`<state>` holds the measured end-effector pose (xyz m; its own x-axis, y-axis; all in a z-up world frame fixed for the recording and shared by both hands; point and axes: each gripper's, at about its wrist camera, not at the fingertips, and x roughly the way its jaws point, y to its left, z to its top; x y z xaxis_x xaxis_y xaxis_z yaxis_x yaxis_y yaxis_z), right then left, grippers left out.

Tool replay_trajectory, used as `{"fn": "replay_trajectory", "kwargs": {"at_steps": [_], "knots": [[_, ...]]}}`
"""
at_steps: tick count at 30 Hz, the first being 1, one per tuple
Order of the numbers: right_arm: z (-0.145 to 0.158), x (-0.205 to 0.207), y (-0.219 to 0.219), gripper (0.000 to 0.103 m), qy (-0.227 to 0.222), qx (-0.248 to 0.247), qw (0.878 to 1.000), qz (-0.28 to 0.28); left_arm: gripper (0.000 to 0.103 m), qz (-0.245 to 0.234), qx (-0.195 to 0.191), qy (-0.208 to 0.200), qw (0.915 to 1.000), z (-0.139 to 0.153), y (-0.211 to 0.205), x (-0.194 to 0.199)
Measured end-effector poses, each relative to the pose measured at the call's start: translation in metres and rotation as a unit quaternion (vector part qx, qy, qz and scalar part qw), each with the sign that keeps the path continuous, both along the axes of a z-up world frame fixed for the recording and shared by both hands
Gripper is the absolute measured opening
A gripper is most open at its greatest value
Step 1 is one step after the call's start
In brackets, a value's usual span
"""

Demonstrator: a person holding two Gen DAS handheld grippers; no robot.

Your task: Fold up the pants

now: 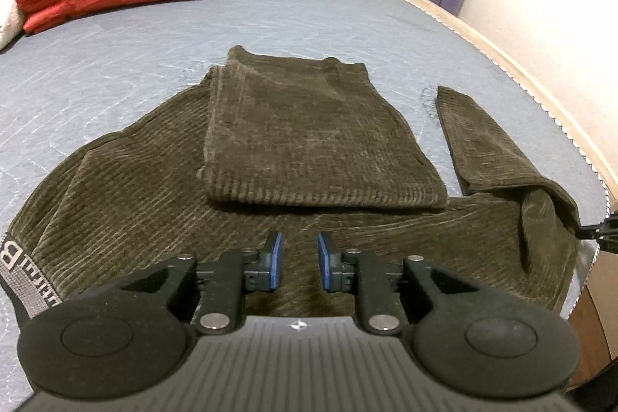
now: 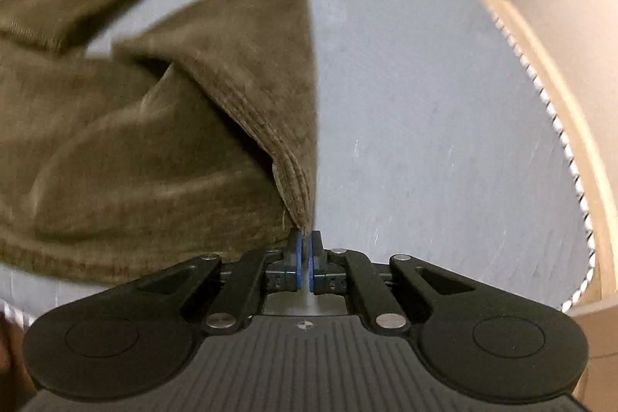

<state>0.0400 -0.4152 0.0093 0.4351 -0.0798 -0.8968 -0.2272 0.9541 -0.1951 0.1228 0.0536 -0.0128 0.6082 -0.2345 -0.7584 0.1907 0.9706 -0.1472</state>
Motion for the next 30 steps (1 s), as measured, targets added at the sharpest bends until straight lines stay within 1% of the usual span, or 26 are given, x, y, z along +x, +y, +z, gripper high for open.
{"fn": "replay_trajectory", "kwargs": {"at_steps": [1,2,3,4,5,6,7,8,9,10,11,13,14,15,17,20,22,23,25,26,27,28,30], "knots": [[0.001,-0.003,0.001,0.003,-0.004,-0.003,1.000,0.001,0.022,-0.002,0.001,0.001,1.0000,-0.001,-0.002,0.000],[0.008,-0.005,0.000,0.003,-0.023,-0.007,1.000,-0.002,0.022,-0.004,0.002,0.002,1.0000,-0.002,-0.005,0.000],[0.015,-0.006,-0.001,0.007,-0.044,-0.002,0.999,-0.006,0.022,-0.006,0.003,0.004,1.0000,-0.003,-0.007,0.000],[0.028,-0.006,-0.004,0.010,-0.073,0.016,0.997,-0.014,0.022,-0.007,0.005,0.005,0.9999,-0.005,-0.009,0.000],[0.040,-0.005,-0.007,0.021,-0.102,0.038,0.994,-0.022,0.022,-0.009,0.008,0.006,0.9999,-0.006,-0.011,0.000],[0.050,-0.005,-0.009,0.037,-0.130,0.057,0.989,-0.028,0.022,-0.011,0.011,0.007,0.9999,-0.007,-0.012,0.000],[0.060,-0.005,-0.010,0.043,-0.165,0.077,0.983,-0.034,0.022,-0.012,0.013,0.007,0.9998,-0.008,-0.012,-0.001],[0.065,-0.004,-0.008,0.047,-0.190,0.090,0.977,-0.034,0.022,-0.013,0.016,0.008,0.9998,-0.009,-0.012,-0.001],[0.067,-0.002,-0.002,0.047,-0.209,0.099,0.972,-0.026,0.022,-0.013,0.018,0.009,0.9997,-0.011,-0.012,-0.001],[0.067,0.002,0.003,0.047,-0.219,0.103,0.970,-0.013,0.022,-0.012,0.019,0.010,0.9997,-0.012,-0.012,0.000],[0.063,0.008,0.015,0.047,-0.224,0.102,0.969,0.011,0.022,-0.010,0.021,0.013,0.9997,-0.014,-0.011,0.001],[0.048,0.023,0.042,0.047,-0.208,0.090,0.972,0.064,0.022,-0.008,0.026,0.017,0.9995,-0.018,-0.010,0.002],[0.040,0.028,0.055,0.048,-0.200,0.076,0.973,0.091,0.022,-0.008,0.029,0.019,0.9994,-0.021,-0.009,0.003],[0.030,0.034,0.072,0.049,-0.194,0.049,0.972,0.124,0.023,-0.007,0.032,0.021,0.9992,-0.023,-0.008,0.004],[0.014,0.040,0.098,0.052,-0.182,0.002,0.967,0.179,0.025,-0.004,0.036,0.025,0.9990,-0.026,-0.006,0.007],[-0.008,0.051,0.128,0.053,-0.164,-0.053,0.955,0.242,0.026,0.005,0.037,0.028,0.9989,-0.028,-0.002,0.011],[-0.020,0.060,0.144,0.053,-0.151,-0.076,0.950,0.264,0.026,0.008,0.035,0.028,0.9990,-0.029,-0.002,0.014],[-0.027,0.063,0.149,0.052,-0.145,-0.088,0.946,0.276,0.026,0.009,0.035,0.028,0.9990,-0.029,-0.002,0.016],[-0.031,0.061,0.151,0.046,-0.146,-0.098,0.940,0.292,0.026,0.009,0.035,0.028,0.9990,-0.029,-0.004,0.019],[-0.031,0.061,0.152,0.028,-0.150,-0.103,0.938,0.296,0.026,0.008,0.034,0.029,0.9990,-0.029,-0.005,0.020],[-0.030,0.062,0.151,0.012,-0.153,-0.102,0.937,0.297,0.026,0.007,0.034,0.029,0.9990,-0.029,-0.007,0.021],[-0.023,0.063,0.148,0.011,-0.158,-0.095,0.939,0.290,0.026,0.005,0.034,0.029,0.9990,-0.029,-0.009,0.022],[-0.005,0.066,0.134,0.009,-0.193,-0.079,0.944,0.256,0.026,0.001,0.034,0.028,0.9990,-0.029,-0.014,0.023]]}}
